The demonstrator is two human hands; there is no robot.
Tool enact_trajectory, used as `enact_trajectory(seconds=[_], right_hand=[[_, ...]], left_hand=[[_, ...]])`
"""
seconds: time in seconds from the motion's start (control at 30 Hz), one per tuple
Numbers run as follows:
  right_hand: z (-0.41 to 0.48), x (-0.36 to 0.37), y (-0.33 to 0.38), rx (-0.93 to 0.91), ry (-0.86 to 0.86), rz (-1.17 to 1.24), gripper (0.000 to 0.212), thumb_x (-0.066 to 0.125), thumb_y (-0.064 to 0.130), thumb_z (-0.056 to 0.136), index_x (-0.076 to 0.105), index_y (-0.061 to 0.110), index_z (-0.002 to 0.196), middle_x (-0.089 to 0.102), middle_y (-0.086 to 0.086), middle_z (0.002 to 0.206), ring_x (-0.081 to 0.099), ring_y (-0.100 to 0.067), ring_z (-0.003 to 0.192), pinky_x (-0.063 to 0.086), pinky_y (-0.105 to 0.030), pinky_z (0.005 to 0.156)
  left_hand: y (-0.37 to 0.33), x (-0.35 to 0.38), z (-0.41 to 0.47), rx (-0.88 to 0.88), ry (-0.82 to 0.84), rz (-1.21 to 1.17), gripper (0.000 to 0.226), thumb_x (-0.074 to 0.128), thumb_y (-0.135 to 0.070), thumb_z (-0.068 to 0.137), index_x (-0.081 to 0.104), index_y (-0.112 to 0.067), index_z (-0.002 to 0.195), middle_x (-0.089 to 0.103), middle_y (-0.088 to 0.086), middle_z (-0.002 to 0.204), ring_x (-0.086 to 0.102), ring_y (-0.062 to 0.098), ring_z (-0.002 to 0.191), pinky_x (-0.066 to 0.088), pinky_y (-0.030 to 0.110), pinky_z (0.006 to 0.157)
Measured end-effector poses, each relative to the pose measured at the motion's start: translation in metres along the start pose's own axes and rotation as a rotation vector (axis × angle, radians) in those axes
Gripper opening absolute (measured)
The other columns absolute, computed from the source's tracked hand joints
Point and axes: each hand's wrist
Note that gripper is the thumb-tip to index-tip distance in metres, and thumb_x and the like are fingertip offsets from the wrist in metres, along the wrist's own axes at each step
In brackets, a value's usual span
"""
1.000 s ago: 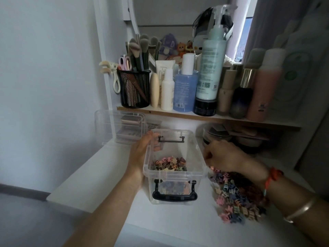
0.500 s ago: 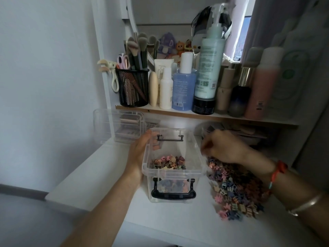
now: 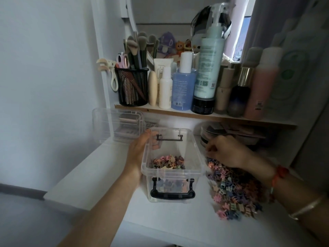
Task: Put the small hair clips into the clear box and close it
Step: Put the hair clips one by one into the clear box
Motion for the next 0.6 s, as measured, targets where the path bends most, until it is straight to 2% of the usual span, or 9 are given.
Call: enact_trajectory(seconds=[0.13,0.2,0.23,0.3,0.33,0.37,0.43,0.53,0.6], right_hand=[[0.003,0.007,-0.002,0.017,-0.024,-0.04,0.016,0.057,0.018,0.082,0.071,0.021,0.087,0.069,-0.007,0.105,0.062,-0.028,0.1,0.051,-0.038,0.087],[0.005,0.005,-0.001,0.006,-0.055,-0.022,0.016,0.058,0.016,0.082,0.072,0.021,0.086,0.071,-0.006,0.102,0.064,-0.027,0.097,0.051,-0.032,0.085],[0.006,0.002,0.001,-0.001,-0.108,0.027,0.015,0.059,0.015,0.083,0.073,0.021,0.084,0.072,-0.005,0.097,0.065,-0.024,0.094,0.05,-0.024,0.081],[0.003,-0.013,0.011,-0.029,-0.203,0.367,0.014,0.061,0.01,0.084,0.072,0.017,0.079,0.071,0.003,0.075,0.064,-0.013,0.075,0.042,-0.005,0.06],[0.0,-0.022,0.018,-0.076,-0.205,0.597,0.015,0.062,0.008,0.084,0.07,0.017,0.075,0.066,0.01,0.06,0.059,-0.005,0.061,0.037,-0.003,0.05],[-0.005,-0.032,0.025,-0.123,-0.179,0.772,0.017,0.061,0.007,0.084,0.068,0.018,0.072,0.059,0.013,0.049,0.051,0.0,0.049,0.034,-0.005,0.045],[-0.01,-0.044,0.034,-0.174,-0.099,0.92,0.013,0.063,0.007,0.082,0.064,0.018,0.076,0.056,0.009,0.048,0.043,0.0,0.039,0.034,-0.012,0.041],[-0.007,-0.043,0.03,-0.144,-0.095,0.813,0.016,0.064,0.0,0.08,0.057,0.014,0.078,0.054,0.0,0.066,0.048,-0.002,0.046,0.035,-0.009,0.041],[-0.006,-0.033,0.02,-0.107,-0.066,0.453,0.011,0.064,0.005,0.08,0.065,0.015,0.082,0.061,-0.001,0.078,0.056,-0.007,0.067,0.038,-0.003,0.051]], left_hand=[[0.0,0.0,0.0,-0.005,-0.002,-0.01,0.025,0.047,-0.038,0.09,0.064,-0.024,0.08,0.065,-0.004,0.071,0.062,0.022,0.081,0.043,0.032,0.065],[0.0,-0.001,0.0,-0.001,-0.009,-0.011,0.024,0.048,-0.039,0.09,0.065,-0.024,0.08,0.066,-0.007,0.067,0.062,0.023,0.082,0.043,0.033,0.067],[0.001,-0.001,0.001,0.004,-0.008,-0.01,0.024,0.049,-0.039,0.089,0.065,-0.024,0.08,0.067,-0.008,0.065,0.062,0.024,0.083,0.043,0.033,0.068],[0.0,-0.001,0.0,0.009,-0.011,-0.008,0.024,0.048,-0.038,0.09,0.065,-0.024,0.081,0.067,-0.009,0.063,0.062,0.023,0.082,0.043,0.034,0.069],[0.0,0.0,-0.001,0.01,-0.014,-0.002,0.024,0.048,-0.038,0.09,0.065,-0.023,0.081,0.067,-0.008,0.065,0.062,0.022,0.082,0.044,0.033,0.068],[-0.001,0.0,-0.001,0.008,-0.016,0.002,0.025,0.048,-0.038,0.09,0.065,-0.023,0.082,0.067,-0.005,0.068,0.062,0.022,0.082,0.045,0.034,0.07],[-0.001,0.0,-0.002,-0.007,-0.017,0.0,0.025,0.049,-0.039,0.089,0.066,-0.023,0.082,0.067,-0.002,0.073,0.063,0.025,0.086,0.047,0.038,0.078],[-0.002,0.001,-0.002,-0.013,-0.011,0.009,0.025,0.049,-0.04,0.089,0.066,-0.023,0.083,0.066,-0.002,0.073,0.063,0.025,0.087,0.046,0.038,0.077],[-0.001,0.001,-0.002,-0.01,-0.011,0.01,0.025,0.048,-0.039,0.09,0.065,-0.022,0.084,0.065,-0.003,0.073,0.062,0.025,0.086,0.045,0.038,0.079]])
Point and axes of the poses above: each hand's wrist, its own z-axis towards the middle knuckle, its own x-axis out of the palm, y = z × x
